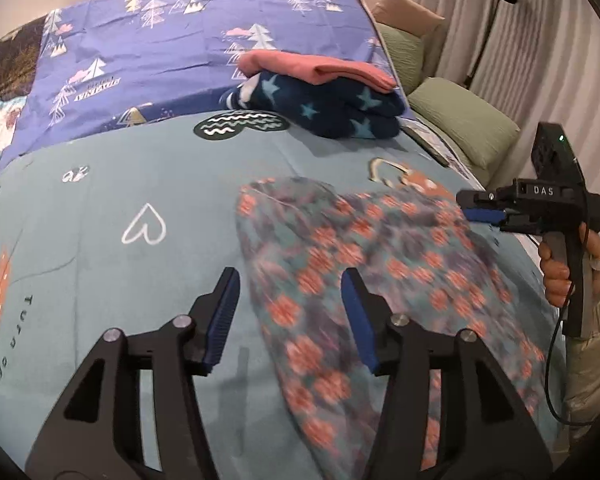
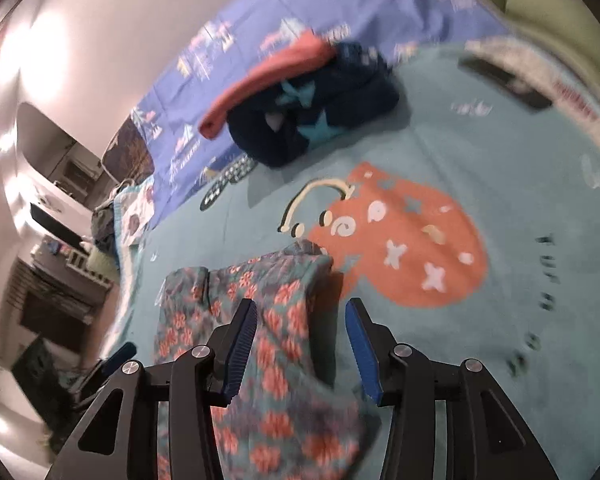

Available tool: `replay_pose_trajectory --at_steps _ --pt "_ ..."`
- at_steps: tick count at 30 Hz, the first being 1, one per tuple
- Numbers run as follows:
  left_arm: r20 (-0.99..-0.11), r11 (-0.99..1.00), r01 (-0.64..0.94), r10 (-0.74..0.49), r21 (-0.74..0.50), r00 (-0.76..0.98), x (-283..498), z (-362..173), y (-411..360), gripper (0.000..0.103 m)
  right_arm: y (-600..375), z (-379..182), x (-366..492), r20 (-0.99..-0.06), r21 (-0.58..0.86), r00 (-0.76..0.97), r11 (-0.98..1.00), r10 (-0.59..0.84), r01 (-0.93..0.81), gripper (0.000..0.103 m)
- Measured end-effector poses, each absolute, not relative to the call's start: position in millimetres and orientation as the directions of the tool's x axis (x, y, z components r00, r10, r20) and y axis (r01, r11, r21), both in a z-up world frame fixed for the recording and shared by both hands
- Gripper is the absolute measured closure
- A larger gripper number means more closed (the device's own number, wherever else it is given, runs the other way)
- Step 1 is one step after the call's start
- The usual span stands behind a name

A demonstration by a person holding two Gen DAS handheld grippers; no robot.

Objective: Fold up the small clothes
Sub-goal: 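Press and smooth the folded floral shirt flat with both grippers open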

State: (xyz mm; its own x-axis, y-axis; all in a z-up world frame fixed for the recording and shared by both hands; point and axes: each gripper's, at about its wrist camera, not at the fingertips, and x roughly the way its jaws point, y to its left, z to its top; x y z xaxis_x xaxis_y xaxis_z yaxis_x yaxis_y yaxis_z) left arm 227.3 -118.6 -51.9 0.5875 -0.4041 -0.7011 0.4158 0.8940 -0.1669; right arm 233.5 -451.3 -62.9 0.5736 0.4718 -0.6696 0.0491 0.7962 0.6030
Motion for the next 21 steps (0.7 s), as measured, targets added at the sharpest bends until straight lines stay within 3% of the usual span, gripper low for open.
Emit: replay_pose_trajectory --at_steps 3,5,6,9,10,11,15,21 --pt "-0.724 0.895 0.392 -0.414 -0.213 0.552 247 -63 -116 0.045 -451 -78 254 -0.657 0.663 0.526 0.746 0.54 0.061 0.057" --pt "-0.74 0.896 0.378 -0.414 -0.232 0.529 257 -71 -116 0.045 -449 -78 259 -0.632 0.681 0.546 0.73 0.55 0.052 0.096" --pt "-0.746 0.899 0.371 -0.409 -0.232 0.525 260 -74 -117 0.045 -447 -73 259 -0.604 0.691 0.571 0.723 0.556 0.026 0.099" --pt "-0.736 0.896 0.376 -0.418 -0.237 0.533 262 -78 -115 0.045 -444 -41 240 -0.396 0.718 0.684 0.671 0.613 -0.186 0.099" --pt "-0.733 0.896 0.374 -0.42 -0.24 0.535 263 -80 -114 0.045 -443 -35 237 -0.374 0.691 0.702 0.687 0.606 -0.224 0.099" --pt "-0.734 0.899 0.365 -0.416 -0.243 0.536 265 -83 -112 0.045 -441 -36 240 -0.412 0.656 0.707 0.726 0.575 -0.208 0.099" --pt "-0.743 0.908 0.339 -0.401 -0.245 0.537 267 -90 -109 0.045 -437 -86 277 -0.736 0.456 0.587 0.887 0.336 0.065 0.095" --pt "-0.737 0.915 0.338 -0.384 -0.222 0.556 264 -82 -106 0.045 -453 -58 243 -0.639 0.521 0.69 0.851 0.339 0.064 0.086"
